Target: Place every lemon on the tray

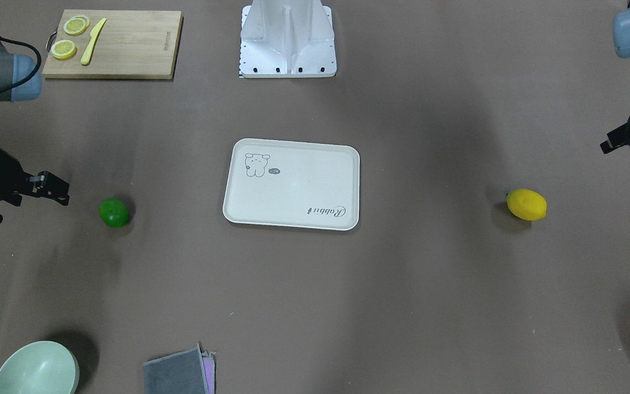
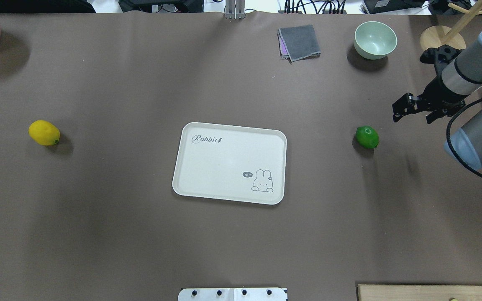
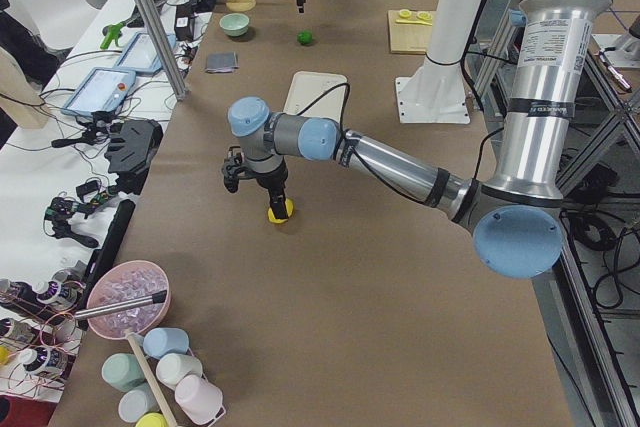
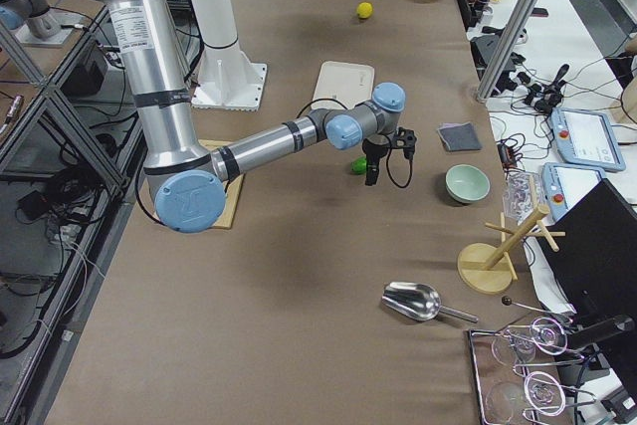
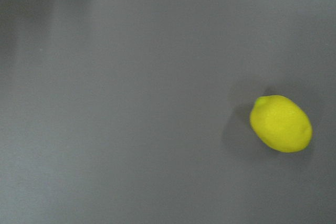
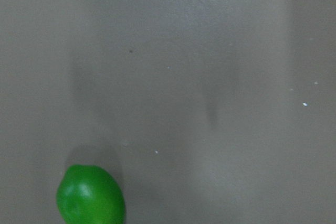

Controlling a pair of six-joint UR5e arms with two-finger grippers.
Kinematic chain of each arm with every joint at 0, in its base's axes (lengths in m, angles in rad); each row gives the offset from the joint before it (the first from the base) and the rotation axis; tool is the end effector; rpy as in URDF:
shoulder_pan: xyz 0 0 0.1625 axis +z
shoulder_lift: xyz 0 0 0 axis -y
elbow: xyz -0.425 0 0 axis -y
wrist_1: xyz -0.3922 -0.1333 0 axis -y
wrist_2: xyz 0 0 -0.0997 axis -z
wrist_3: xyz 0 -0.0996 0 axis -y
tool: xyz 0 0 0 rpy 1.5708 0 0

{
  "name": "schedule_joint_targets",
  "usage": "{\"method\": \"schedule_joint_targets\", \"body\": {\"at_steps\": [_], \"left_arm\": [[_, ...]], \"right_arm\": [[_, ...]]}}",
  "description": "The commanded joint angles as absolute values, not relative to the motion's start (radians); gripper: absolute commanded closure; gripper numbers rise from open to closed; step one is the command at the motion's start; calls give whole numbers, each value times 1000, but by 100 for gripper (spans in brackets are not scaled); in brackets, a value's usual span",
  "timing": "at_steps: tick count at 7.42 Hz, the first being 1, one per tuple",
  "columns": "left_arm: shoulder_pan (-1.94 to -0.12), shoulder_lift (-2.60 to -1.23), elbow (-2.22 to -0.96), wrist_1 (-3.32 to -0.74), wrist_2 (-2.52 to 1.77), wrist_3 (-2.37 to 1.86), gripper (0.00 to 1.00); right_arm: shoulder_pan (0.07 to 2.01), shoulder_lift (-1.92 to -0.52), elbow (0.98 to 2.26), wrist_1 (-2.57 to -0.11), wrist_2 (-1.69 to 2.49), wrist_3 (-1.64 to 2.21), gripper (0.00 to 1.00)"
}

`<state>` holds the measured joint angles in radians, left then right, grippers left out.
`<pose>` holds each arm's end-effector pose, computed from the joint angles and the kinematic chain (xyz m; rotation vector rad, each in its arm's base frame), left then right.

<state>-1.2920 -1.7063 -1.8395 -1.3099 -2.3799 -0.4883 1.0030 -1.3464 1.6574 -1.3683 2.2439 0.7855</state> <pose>0.0860 -0.5230 0.4832 -0.1768 0.8002 -0.1397 -0.2589 -0.5383 0.4757 -0.0270 -0.8212 0.0325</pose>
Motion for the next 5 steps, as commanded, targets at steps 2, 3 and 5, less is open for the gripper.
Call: {"method": "schedule_joint_targets", "body": {"at_steps": [2,3,5], "left_arm": [[-1194,-1807,-1708,-1412,-2373,-627,2],[-1168,-1809,-1650,-1513,-2372,-688,2],[-1100,-1807,-1573,-1682,-2314,-866,3]], "right_arm": [[943,-1304,1578,-1212,2233,903,1],[919,-1301,1572,-1212,2230,917,1],[888,-1258,1530,-1210,2227,928,1]]}}
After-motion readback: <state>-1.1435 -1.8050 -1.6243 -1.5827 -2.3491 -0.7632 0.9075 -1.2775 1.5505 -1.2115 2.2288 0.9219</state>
